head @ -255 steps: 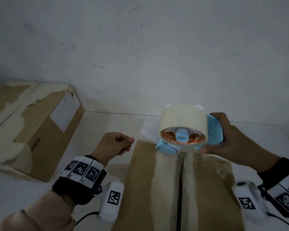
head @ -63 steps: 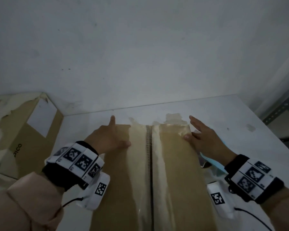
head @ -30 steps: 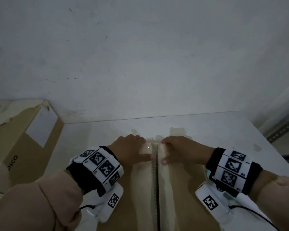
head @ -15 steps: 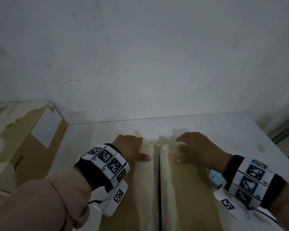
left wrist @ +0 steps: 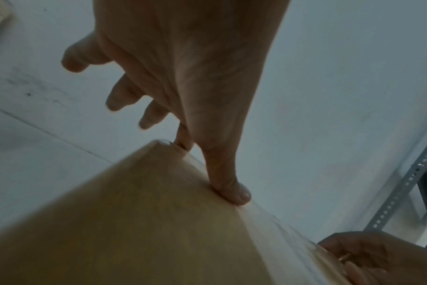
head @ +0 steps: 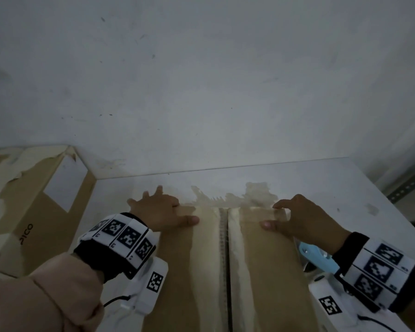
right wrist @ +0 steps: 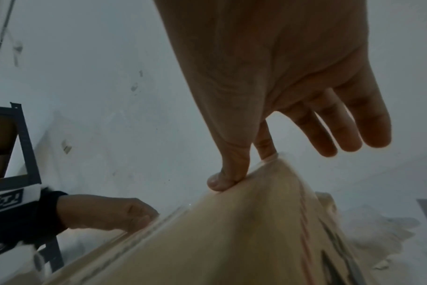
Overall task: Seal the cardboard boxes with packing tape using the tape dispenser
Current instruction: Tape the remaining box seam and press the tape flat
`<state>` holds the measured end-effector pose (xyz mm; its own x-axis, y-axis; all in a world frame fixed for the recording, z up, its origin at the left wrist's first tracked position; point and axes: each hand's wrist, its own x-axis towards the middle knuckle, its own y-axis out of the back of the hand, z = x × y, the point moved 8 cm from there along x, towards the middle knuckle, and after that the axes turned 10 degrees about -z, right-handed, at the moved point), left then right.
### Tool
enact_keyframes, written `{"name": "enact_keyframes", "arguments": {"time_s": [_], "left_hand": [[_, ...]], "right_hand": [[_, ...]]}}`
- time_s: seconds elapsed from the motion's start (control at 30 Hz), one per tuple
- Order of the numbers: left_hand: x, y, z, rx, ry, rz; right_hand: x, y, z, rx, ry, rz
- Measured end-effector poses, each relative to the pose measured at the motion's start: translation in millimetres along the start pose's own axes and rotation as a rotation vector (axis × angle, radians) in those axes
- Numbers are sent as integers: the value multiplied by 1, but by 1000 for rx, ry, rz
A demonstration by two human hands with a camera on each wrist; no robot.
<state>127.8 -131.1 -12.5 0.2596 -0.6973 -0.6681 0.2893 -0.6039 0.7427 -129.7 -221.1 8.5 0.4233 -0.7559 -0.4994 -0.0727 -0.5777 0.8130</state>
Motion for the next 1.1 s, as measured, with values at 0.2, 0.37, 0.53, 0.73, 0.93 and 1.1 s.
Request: {"name": "enact_keyframes", "arguments": {"time_s": [0.2,0.37,0.53,0.73,0.93,1.1], "left_hand": [[4,4,5,-141,-101,37],[1,4,11,-150,-135,-11],[-1,5,18,-101,-165,-45],[-1,6,22,-136,-188,-40],[-8,14,29,-192,-210,57],[-8,19,29,-266,-251,77]], "right_hand": [[3,-2,-4,41,35,-42],[11,-4,-8,87,92,-105],[12,-5,-13,134,189,-145],[12,-5,-14,176,234,-121],[8,1,-11,89,150,21],[5,-1,-14,75,145,5]]}}
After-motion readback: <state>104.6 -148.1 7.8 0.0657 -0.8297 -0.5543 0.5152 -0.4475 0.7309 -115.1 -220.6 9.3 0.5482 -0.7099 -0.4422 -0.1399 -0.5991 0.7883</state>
